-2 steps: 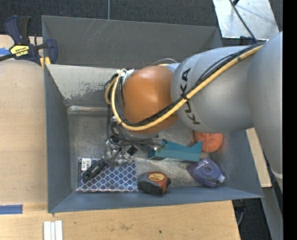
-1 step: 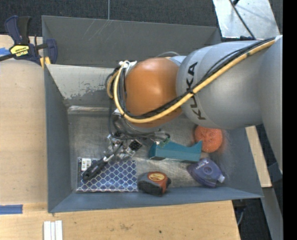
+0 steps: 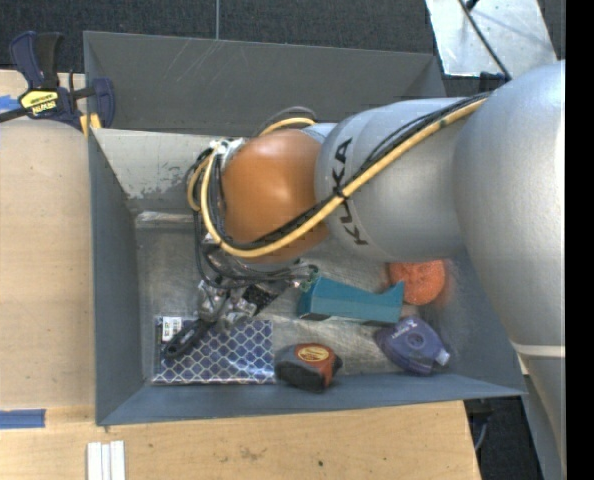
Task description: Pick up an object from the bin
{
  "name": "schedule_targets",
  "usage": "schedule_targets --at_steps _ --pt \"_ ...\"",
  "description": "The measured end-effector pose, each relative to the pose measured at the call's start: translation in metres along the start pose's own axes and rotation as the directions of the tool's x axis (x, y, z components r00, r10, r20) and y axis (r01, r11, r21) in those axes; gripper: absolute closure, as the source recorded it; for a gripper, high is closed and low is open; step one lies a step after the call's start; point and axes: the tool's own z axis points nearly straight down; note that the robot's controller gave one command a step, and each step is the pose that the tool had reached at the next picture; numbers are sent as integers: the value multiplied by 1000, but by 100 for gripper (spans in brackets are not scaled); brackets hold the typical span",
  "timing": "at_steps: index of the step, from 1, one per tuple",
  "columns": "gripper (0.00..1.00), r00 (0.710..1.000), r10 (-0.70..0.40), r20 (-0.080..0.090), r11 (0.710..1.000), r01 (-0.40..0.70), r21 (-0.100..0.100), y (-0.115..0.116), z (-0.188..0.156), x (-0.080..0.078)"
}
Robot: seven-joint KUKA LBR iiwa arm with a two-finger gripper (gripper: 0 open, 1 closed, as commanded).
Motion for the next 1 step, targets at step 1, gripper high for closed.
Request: schedule_targets --at_steps 1 --pt "0 1000 -2 26 1000 2 0 5 10 -4"
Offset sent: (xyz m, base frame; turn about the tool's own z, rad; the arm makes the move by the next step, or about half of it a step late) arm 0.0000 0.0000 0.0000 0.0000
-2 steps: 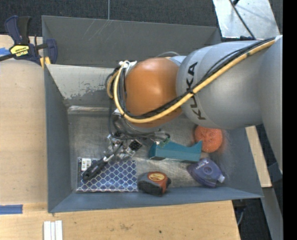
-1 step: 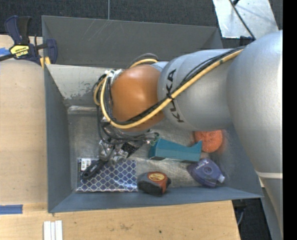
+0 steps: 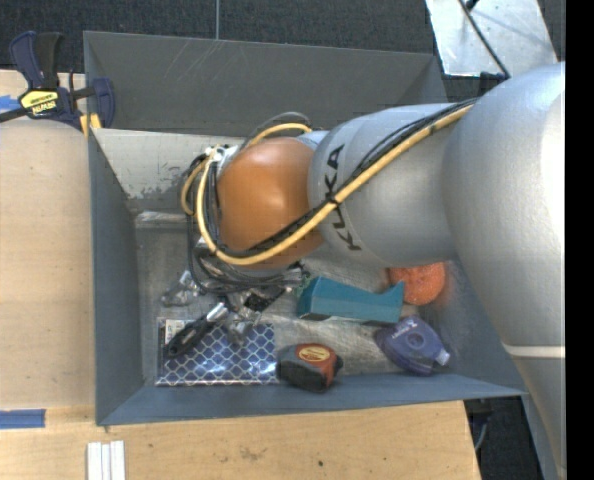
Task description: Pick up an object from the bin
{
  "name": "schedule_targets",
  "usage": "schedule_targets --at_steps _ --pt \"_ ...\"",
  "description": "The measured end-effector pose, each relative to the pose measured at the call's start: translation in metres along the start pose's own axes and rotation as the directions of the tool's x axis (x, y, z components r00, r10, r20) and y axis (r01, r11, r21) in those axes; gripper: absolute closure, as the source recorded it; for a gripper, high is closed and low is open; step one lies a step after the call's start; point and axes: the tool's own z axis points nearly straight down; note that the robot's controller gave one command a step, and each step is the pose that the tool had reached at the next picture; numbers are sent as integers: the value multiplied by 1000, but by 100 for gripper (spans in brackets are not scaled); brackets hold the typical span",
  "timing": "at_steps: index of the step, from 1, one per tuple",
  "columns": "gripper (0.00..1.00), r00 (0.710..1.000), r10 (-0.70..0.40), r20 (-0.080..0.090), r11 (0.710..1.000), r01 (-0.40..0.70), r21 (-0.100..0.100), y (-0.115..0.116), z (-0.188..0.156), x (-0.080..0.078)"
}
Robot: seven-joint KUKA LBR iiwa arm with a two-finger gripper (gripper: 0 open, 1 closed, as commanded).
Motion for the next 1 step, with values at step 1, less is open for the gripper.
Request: schedule_targets --at_steps 1 --pt "100 1000 3 0 1000 -3 0 -1 -1 0"
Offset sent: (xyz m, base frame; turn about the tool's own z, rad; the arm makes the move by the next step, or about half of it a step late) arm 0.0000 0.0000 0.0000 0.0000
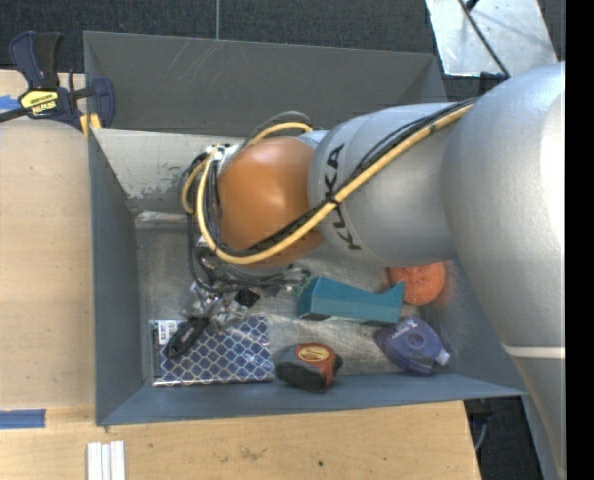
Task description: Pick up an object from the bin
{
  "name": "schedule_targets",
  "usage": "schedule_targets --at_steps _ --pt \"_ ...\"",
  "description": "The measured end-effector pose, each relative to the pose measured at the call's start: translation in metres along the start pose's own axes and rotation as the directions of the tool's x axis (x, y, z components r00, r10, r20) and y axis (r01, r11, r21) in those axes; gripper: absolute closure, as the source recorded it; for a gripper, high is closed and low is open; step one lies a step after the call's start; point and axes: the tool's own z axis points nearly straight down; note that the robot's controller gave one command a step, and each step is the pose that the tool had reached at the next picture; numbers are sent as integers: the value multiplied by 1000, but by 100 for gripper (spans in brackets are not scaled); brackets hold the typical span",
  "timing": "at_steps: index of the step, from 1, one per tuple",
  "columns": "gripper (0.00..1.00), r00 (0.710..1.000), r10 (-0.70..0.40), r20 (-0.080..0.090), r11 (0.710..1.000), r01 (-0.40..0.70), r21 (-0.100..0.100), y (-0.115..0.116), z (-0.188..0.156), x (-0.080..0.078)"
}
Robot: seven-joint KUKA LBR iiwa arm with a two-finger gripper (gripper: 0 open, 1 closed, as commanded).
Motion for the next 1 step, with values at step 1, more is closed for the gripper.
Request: schedule_targets --at_steps 1 --pt "100 1000 0 0 1000 0 0 0 0 0"
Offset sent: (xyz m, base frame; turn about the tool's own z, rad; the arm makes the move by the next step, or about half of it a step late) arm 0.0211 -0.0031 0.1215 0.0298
